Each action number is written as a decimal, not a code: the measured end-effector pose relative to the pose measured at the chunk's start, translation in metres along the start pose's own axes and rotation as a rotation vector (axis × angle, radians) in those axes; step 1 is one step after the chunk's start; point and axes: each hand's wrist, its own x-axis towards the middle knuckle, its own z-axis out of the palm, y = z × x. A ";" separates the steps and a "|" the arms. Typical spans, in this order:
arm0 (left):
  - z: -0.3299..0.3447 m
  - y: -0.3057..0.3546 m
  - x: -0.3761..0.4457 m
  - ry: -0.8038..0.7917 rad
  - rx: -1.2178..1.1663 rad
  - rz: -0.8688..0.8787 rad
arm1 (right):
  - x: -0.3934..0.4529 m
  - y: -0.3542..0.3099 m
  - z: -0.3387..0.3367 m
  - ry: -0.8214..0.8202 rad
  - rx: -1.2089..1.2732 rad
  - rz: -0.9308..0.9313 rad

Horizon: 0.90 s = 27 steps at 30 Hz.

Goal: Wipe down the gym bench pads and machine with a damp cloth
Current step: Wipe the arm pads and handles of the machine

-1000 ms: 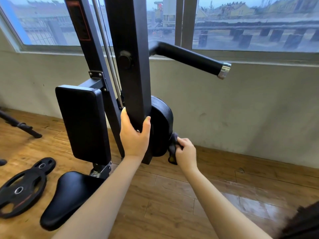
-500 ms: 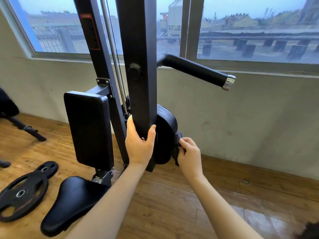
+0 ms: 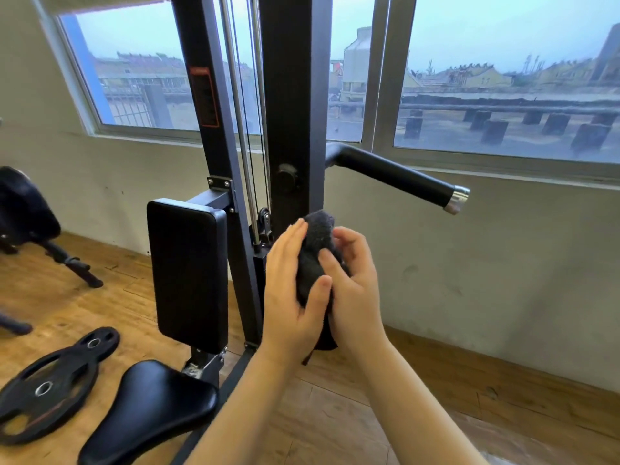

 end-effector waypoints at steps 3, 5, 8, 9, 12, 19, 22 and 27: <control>-0.026 -0.006 0.007 -0.093 -0.001 -0.031 | 0.003 0.002 0.007 -0.144 0.153 0.115; -0.039 -0.008 0.007 -0.083 -0.006 -0.050 | 0.008 0.004 0.005 -0.214 0.180 0.100; -0.039 -0.006 0.010 0.016 0.028 -0.114 | 0.015 0.013 0.006 -0.136 -0.036 -0.142; -0.037 -0.004 0.012 0.055 0.025 -0.131 | 0.017 0.017 0.007 -0.080 -0.108 -0.226; -0.042 -0.004 0.017 0.198 -0.043 -0.183 | 0.019 0.029 0.008 0.066 -0.224 -0.471; -0.062 -0.089 0.086 0.084 -0.096 -0.372 | 0.018 0.061 0.005 0.272 -0.393 -0.147; -0.036 -0.099 0.109 -0.503 -0.174 -0.215 | 0.014 0.070 0.030 0.308 -0.509 -0.134; -0.028 -0.108 0.122 -0.798 -0.157 -0.065 | 0.019 0.078 0.050 0.484 -0.767 -0.137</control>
